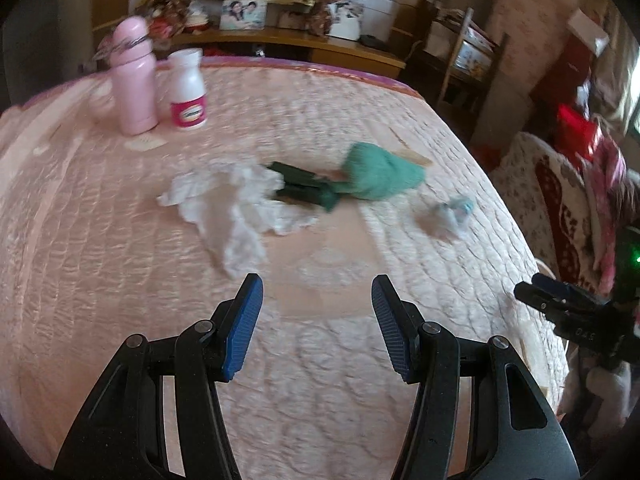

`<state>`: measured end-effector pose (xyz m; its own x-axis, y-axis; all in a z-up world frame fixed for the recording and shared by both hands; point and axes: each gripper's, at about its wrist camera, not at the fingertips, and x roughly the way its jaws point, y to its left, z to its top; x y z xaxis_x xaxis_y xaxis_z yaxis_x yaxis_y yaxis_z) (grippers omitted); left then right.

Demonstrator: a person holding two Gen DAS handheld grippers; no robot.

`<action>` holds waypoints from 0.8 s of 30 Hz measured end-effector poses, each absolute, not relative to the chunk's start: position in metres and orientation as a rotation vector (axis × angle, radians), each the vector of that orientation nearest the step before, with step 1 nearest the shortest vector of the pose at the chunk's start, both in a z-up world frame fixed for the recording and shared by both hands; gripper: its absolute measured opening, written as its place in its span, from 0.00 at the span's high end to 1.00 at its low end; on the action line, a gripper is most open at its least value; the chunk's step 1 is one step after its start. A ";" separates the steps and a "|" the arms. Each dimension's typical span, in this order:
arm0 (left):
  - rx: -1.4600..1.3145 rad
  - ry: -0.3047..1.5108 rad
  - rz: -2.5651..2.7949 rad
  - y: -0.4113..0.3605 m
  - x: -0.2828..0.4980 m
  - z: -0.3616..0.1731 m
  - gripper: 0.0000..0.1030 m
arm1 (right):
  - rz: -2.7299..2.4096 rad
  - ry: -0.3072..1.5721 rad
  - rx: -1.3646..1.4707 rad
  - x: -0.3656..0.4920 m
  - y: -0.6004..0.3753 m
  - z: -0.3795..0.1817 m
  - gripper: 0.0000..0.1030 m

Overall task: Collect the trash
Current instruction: 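Move both tools back over the bed toward the tissue and plastic wrapper, then grasp the clear plastic wrapper with the right tool while the left tool grasps white tissue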

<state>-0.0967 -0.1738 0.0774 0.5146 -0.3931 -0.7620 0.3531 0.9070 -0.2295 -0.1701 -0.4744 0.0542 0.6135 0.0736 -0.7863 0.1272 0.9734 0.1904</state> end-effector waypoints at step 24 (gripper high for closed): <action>-0.015 0.943 -0.387 -0.169 0.014 0.028 0.36 | 0.029 0.934 0.208 -0.045 -0.455 0.028 0.23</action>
